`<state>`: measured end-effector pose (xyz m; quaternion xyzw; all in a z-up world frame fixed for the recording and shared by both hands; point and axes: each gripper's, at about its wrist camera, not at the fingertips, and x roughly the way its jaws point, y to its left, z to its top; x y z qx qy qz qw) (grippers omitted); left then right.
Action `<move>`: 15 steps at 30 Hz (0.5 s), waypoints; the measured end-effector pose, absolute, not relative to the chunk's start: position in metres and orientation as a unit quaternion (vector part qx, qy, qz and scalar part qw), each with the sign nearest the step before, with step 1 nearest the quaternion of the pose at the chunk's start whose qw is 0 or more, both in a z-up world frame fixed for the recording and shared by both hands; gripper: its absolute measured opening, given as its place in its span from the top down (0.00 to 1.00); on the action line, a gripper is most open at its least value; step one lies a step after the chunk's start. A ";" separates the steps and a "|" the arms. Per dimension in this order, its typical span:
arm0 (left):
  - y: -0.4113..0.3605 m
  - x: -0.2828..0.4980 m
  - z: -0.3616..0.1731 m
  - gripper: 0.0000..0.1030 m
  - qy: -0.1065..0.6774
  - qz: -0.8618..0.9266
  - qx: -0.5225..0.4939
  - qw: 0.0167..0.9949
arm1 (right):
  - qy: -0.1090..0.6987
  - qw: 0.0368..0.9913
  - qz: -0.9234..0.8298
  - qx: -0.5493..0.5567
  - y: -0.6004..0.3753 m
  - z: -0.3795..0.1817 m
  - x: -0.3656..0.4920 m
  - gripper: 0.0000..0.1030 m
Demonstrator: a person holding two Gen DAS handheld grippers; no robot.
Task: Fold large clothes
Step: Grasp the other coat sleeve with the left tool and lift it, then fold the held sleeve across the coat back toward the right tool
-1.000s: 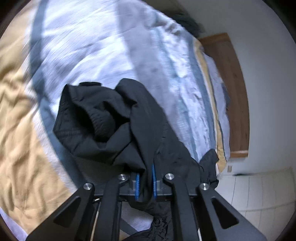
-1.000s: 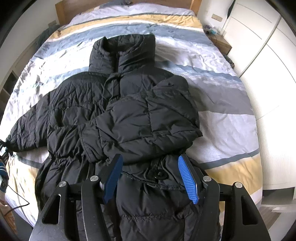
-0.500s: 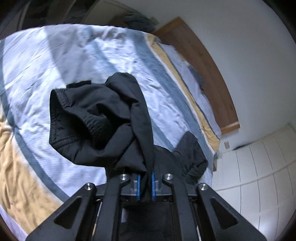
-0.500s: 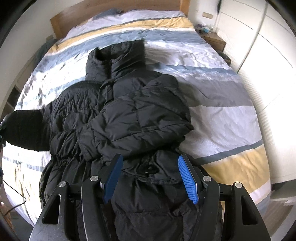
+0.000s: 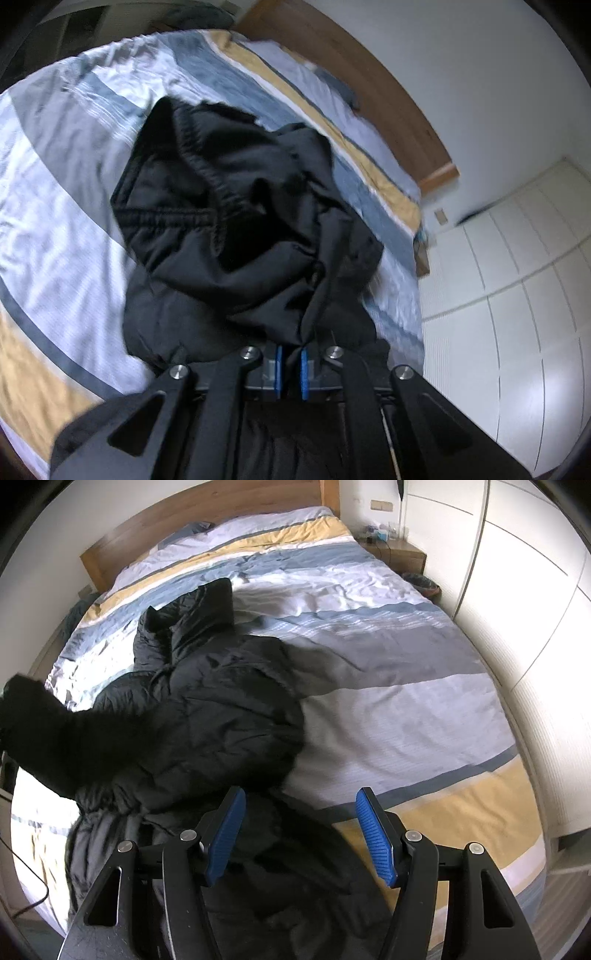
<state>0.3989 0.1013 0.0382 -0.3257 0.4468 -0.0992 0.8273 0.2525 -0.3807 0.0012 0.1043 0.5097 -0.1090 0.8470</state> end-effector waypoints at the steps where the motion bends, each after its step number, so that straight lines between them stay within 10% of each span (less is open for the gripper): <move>1: 0.092 0.397 0.036 0.94 0.451 -0.102 -0.320 0.827 | 0.509 0.848 -0.109 0.100 -0.386 0.000 0.250 0.40; 15: -0.060 0.375 -0.044 0.95 0.554 -0.115 -0.253 0.785 | 0.513 0.848 -0.095 0.097 -0.416 -0.015 0.232 0.40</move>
